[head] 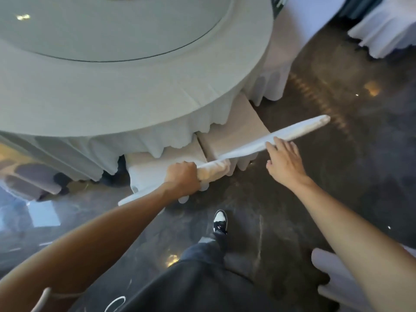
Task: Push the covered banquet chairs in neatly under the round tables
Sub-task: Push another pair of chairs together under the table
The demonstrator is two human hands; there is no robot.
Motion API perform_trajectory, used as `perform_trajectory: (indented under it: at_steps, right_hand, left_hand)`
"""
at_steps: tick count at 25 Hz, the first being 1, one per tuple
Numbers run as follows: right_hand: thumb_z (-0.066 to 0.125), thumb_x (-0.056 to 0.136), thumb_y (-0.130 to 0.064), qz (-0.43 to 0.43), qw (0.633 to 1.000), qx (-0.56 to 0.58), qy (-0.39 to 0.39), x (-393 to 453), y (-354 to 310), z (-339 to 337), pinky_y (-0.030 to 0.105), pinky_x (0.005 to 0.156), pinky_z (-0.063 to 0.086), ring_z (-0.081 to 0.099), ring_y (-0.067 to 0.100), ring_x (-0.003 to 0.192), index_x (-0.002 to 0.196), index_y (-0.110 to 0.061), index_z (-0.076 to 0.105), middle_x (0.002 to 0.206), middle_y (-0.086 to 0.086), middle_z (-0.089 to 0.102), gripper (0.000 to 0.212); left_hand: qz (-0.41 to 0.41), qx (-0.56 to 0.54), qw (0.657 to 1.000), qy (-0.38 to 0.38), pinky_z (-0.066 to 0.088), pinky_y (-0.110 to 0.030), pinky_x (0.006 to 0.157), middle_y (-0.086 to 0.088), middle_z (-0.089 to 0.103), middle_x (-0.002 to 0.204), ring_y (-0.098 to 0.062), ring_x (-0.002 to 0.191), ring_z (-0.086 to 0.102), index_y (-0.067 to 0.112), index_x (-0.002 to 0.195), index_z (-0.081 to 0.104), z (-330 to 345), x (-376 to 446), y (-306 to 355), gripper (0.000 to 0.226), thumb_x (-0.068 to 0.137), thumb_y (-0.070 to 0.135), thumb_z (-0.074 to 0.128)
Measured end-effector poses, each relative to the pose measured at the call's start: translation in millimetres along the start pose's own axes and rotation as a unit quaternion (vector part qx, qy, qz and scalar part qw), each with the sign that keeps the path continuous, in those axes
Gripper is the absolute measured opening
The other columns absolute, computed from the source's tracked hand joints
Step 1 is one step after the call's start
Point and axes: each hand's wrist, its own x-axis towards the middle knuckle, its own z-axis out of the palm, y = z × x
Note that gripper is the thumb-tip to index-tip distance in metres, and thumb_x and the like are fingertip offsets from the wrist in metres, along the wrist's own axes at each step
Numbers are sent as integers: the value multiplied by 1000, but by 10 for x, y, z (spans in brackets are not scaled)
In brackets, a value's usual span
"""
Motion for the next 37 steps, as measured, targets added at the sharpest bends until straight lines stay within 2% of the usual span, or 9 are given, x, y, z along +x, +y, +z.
perform_trajectory:
  at_steps: [4,7,9,12,16,20,27,31,37]
  right_hand:
    - [71,68,-12,-1,997,-65,-28,405,481,216,58,112,21,35,31,133,131,-13,48,136,11,47,67]
    - [71,68,-12,-50,991,-110,-51,697,751,310,60,114,14,38,28,130,129,-17,51,127,5,54,64]
    - [71,67,-15,-61,986,-141,-66,901,869,273,55,110,24,47,28,119,123,-19,55,118,4,58,59]
    - [66,72,-19,-97,977,-147,-118,1049,901,188,40,82,47,61,26,99,105,-23,63,103,0,65,34]
    - [63,77,-22,-144,971,-142,-130,1156,953,186,32,65,46,66,23,86,97,-26,66,90,-2,69,21]
    - [62,78,-26,-199,959,-160,-120,1326,1061,137,31,63,39,67,25,86,98,-27,67,89,-1,71,21]
    - [64,78,-26,-258,947,-161,-102,1662,1438,50,32,68,47,66,25,79,97,-26,68,84,1,70,20]
    - [63,77,-25,-286,940,-164,-86,1725,1612,104,32,64,45,66,25,77,96,-25,68,83,0,71,19]
    - [66,77,-28,-311,933,-162,-76,1771,1638,153,31,62,42,67,26,77,96,-23,68,84,2,72,20]
  left_hand:
    - [-33,43,998,20,43,-29,59,-1,60,71,-20,59,54,16,84,63,42,126,115,23,80,38,60]
    - [-58,60,996,24,43,-29,60,-2,67,78,-23,64,59,18,86,67,90,169,210,18,79,32,59]
    - [-72,59,995,34,41,-30,61,-3,70,81,-24,70,65,19,87,68,97,182,252,17,79,32,59]
    - [-101,44,993,45,40,-30,61,-2,71,82,-24,72,65,21,89,69,116,132,314,18,80,34,60]
    - [-138,29,988,55,38,-29,61,0,71,82,-23,71,64,24,91,70,101,141,424,19,78,35,62]
    - [-185,15,980,67,37,-28,59,1,70,77,-22,65,58,27,93,72,105,289,651,21,74,26,64]
    - [-250,-21,963,100,38,-29,57,2,66,71,-22,63,59,31,92,74,104,445,1051,25,72,24,62]
    - [-291,-57,948,115,36,-29,60,0,71,78,-22,64,55,32,98,76,58,446,1228,31,74,20,62]
    - [-321,-63,933,148,45,-32,64,-3,74,82,-28,71,66,33,103,77,132,462,1282,33,77,19,62]
